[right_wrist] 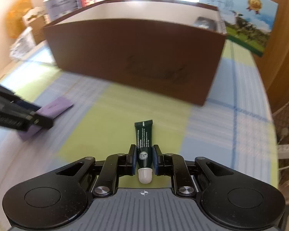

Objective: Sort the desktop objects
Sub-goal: 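Lift the lavender tube with the left tool while the right tool lifts the green tube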

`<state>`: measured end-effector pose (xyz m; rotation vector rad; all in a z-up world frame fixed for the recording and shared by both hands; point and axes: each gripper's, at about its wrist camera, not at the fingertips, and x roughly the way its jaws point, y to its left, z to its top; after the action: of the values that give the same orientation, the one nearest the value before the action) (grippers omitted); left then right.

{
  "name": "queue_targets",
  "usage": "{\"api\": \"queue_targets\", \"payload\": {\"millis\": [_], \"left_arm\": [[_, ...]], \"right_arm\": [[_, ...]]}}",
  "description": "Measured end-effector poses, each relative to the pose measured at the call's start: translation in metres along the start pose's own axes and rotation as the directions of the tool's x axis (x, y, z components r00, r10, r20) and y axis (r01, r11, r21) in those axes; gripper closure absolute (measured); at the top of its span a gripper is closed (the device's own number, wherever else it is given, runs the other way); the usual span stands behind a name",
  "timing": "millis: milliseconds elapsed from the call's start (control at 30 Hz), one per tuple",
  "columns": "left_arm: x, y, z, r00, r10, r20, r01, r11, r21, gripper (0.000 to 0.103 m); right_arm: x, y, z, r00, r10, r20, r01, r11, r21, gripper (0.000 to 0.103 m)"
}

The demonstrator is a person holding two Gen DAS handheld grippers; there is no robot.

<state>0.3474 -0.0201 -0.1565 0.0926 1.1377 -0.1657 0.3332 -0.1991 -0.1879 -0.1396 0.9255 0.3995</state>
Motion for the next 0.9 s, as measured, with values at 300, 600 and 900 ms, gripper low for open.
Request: {"api": "queue_targets", "payload": {"millis": [300,600,900], "left_arm": [[-0.03,0.004,-0.056,0.999,0.011,-0.035,-0.013,0.996,-0.083,0.073],[-0.04,-0.001,-0.074,0.998,0.045,-0.05,-0.049,0.994,-0.096,0.064],[-0.043,-0.004,-0.079,0.996,0.062,-0.064,-0.068,0.994,-0.092,0.053]], "right_arm": [[-0.037,0.04,-0.044,0.998,0.062,-0.029,-0.063,0.997,-0.034,0.089],[-0.042,0.05,-0.054,0.999,0.042,-0.03,-0.044,0.996,-0.083,0.085],[-0.034,0.052,-0.05,1.0,0.017,-0.017,-0.018,0.996,-0.082,0.058]]}}
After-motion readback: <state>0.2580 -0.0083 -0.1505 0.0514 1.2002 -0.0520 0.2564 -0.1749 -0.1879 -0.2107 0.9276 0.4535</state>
